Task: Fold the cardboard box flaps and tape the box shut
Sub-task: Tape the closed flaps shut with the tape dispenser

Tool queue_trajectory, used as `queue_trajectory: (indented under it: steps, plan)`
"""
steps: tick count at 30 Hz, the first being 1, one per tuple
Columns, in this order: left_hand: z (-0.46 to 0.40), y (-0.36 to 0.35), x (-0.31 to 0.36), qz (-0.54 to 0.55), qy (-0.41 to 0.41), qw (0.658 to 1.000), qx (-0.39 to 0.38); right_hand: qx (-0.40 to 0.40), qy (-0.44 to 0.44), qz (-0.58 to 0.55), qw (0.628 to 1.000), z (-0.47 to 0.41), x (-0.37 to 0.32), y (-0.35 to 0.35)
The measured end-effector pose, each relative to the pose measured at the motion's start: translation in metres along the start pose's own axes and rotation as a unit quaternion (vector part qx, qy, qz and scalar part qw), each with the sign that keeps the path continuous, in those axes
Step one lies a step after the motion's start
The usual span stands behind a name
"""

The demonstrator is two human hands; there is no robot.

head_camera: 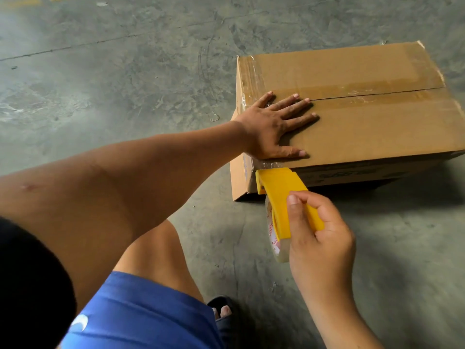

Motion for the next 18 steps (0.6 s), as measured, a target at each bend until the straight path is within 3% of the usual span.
queue_trajectory:
  steps: [9,18]
  plan:
    - [0.001,-0.032,0.037,-0.029,-0.016,0.999,0.026,-0.009,-0.091,0.044,0.995,-0.001,0.022,0.017]
    - [-0.003,-0.015,0.024,-0.026,0.029,0.999,0.001,-0.001,-0.032,0.046,0.998,-0.01,-0.01,0.026]
Point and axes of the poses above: each hand's wrist, its own z-axis away from the middle knuckle, its own y-axis out of the back of the hand, x = y × z, the point moved 6 cm from there along -z, towards the middle knuckle, and after that the axes turned 1 degree about -x, right-handed, at the moved point
